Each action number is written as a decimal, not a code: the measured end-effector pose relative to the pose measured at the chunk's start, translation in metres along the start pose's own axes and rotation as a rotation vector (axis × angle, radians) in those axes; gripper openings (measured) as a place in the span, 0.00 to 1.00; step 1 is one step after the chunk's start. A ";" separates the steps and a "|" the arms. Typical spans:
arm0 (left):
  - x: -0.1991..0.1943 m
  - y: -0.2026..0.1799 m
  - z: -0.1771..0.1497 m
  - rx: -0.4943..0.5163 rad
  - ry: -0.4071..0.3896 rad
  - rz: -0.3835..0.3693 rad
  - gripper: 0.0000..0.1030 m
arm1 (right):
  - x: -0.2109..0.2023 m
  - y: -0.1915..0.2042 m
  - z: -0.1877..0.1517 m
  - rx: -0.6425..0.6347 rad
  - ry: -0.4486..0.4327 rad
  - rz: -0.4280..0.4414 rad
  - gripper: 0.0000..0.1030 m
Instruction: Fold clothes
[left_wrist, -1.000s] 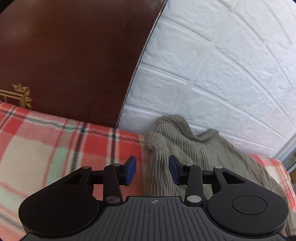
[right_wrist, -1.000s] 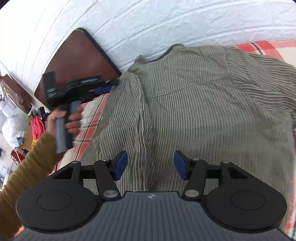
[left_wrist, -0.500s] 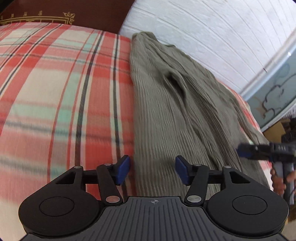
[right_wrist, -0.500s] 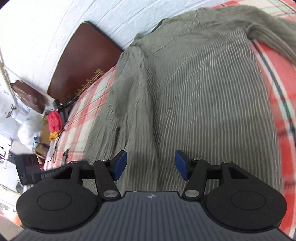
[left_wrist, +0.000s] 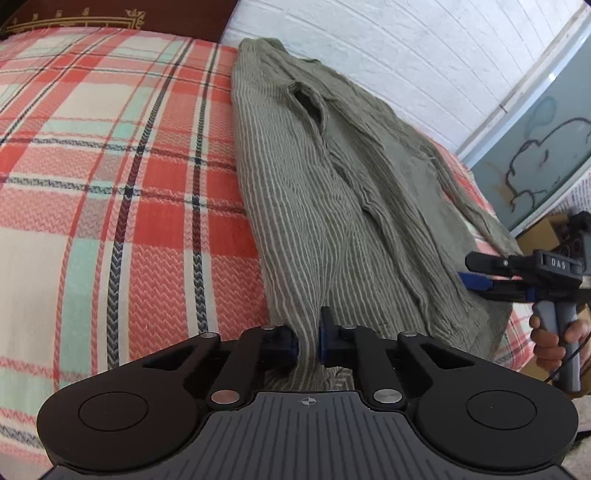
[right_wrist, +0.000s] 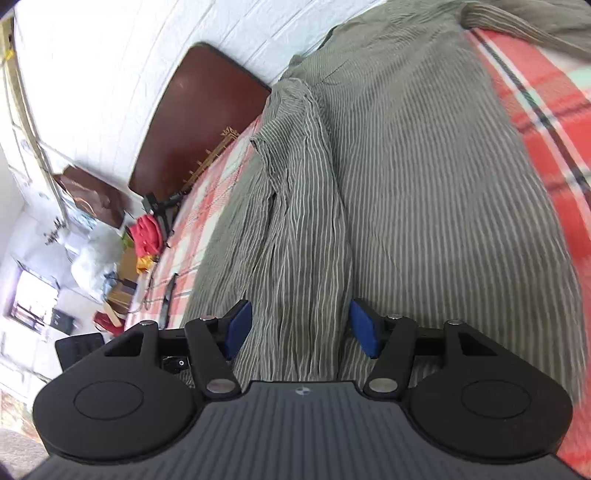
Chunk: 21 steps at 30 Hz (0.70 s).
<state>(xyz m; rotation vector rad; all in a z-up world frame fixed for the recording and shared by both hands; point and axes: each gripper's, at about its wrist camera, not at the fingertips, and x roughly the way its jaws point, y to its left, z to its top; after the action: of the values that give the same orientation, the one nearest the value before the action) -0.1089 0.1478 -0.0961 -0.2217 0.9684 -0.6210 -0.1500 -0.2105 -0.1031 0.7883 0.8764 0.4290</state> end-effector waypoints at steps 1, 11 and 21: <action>-0.006 -0.002 -0.003 0.011 -0.006 0.006 0.05 | -0.003 -0.001 -0.003 0.002 -0.006 0.007 0.62; -0.044 -0.019 -0.021 0.106 -0.063 0.151 0.41 | -0.008 -0.006 -0.008 -0.021 -0.007 0.059 0.59; 0.004 -0.138 -0.027 0.745 -0.080 0.115 0.53 | -0.001 -0.027 -0.004 0.133 0.041 0.086 0.07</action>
<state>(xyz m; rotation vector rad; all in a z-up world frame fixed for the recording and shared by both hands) -0.1835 0.0362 -0.0531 0.4646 0.6143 -0.8174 -0.1530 -0.2269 -0.1244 0.9446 0.9184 0.4674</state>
